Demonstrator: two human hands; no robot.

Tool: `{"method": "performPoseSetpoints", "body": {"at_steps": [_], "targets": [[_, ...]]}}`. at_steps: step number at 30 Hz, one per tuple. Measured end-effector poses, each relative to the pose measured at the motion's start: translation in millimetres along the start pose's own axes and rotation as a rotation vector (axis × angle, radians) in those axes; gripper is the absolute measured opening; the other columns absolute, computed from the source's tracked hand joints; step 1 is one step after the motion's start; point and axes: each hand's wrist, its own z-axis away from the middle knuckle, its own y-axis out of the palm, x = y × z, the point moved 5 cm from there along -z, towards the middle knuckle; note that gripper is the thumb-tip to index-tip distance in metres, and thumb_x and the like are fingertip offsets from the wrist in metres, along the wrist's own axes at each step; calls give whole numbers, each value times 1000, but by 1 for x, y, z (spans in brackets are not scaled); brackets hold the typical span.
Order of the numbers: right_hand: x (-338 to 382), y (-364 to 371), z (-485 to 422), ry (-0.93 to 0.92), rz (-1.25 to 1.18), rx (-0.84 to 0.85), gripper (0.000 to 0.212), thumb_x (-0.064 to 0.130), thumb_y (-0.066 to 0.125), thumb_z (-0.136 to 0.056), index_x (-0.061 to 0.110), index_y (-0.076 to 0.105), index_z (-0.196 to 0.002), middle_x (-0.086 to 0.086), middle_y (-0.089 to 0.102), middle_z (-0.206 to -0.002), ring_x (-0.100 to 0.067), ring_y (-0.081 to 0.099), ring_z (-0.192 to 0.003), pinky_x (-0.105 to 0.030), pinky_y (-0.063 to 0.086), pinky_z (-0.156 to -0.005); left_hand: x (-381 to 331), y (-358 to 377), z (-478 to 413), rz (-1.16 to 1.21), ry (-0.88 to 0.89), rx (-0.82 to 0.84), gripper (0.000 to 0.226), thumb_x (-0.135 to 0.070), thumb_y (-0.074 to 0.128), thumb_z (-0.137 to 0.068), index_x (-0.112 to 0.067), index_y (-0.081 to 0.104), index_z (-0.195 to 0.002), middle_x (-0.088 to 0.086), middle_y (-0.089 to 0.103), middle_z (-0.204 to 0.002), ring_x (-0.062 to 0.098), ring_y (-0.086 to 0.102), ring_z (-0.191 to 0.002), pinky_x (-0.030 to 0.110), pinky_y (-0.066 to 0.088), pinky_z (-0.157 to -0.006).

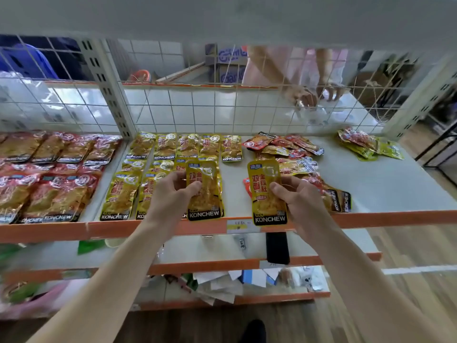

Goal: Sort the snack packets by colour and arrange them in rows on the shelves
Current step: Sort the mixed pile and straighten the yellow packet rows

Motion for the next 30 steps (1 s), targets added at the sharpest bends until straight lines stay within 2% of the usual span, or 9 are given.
{"method": "performPoseSetpoints", "body": {"at_steps": [3, 7, 10, 13, 16, 19, 23, 27, 30], "targets": [[7, -15, -19, 5, 39, 15, 11, 10, 66, -92, 10, 69, -103, -8, 77, -97, -23, 74, -92, -41, 60, -80, -2, 20, -11, -66, -8, -35, 25, -29, 78, -80, -26, 68, -102, 4, 74, -98, 27, 71, -97, 46, 58, -83], [18, -29, -41, 12, 75, 36, 12, 13, 68, -92, 10, 69, -103, -5, 77, -93, -21, 75, -87, -39, 62, -75, -6, 45, -23, -127, -13, -62, 22, -15, 75, -87, -11, 70, -108, 6, 75, -95, 23, 74, -89, 51, 58, -88], [21, -35, -56, 12, 106, 40, 12, 15, 69, -91, 13, 69, -103, -3, 77, -92, -20, 75, -87, -42, 62, -78, -5, 57, -36, -155, -37, -92, 25, -18, 78, -85, -8, 72, -107, 5, 75, -94, 20, 74, -86, 53, 59, -85], [21, -37, -67, 17, 112, 39, 15, 15, 71, -90, 13, 69, -105, -4, 77, -92, -21, 75, -85, -44, 61, -79, -7, 64, -50, -193, -28, -104, 22, -24, 79, -82, -14, 74, -101, 2, 75, -94, 20, 73, -90, 44, 59, -86], [20, -36, -75, 14, 123, 29, 16, 14, 71, -90, 12, 69, -105, -5, 77, -92, -22, 75, -86, -45, 61, -81, -10, 71, -68, -208, -14, -102, 15, -20, 77, -86, -15, 71, -99, 0, 73, -94, 12, 71, -84, 27, 55, -73], [18, -38, -81, 5, 158, 10, 16, 16, 72, -89, 13, 71, -105, -5, 77, -94, -22, 75, -88, -45, 60, -83, -14, 78, -84, -273, 10, -98, 11, -23, 78, -86, -18, 72, -93, 0, 74, -92, 13, 71, -83, 30, 57, -75], [20, -47, -86, -12, 200, -23, 17, 18, 73, -89, 13, 71, -104, -4, 76, -96, -21, 74, -89, -41, 61, -81, -17, 87, -103, -497, 107, -151, 21, -31, 77, -86, -11, 73, -95, 6, 74, -92, 24, 68, -89, 36, 55, -83], [22, -56, -90, -25, 192, -64, 12, 19, 74, -88, 17, 71, -100, -5, 76, -96, -21, 74, -88, -43, 60, -83, -16, 97, -108, -682, 198, -154, 27, -29, 72, -91, -5, 72, -104, 10, 71, -99, 19, 58, -86, 27, 41, -74], [21, -56, -92, -37, 227, -74, 13, 20, 74, -87, 17, 71, -100, -4, 76, -95, -21, 73, -90, -40, 60, -81, -13, 99, -111, -892, 237, -215, 33, -39, 68, -93, -11, 71, -110, 12, 68, -110, 28, 55, -104, 37, 41, -84]]}}
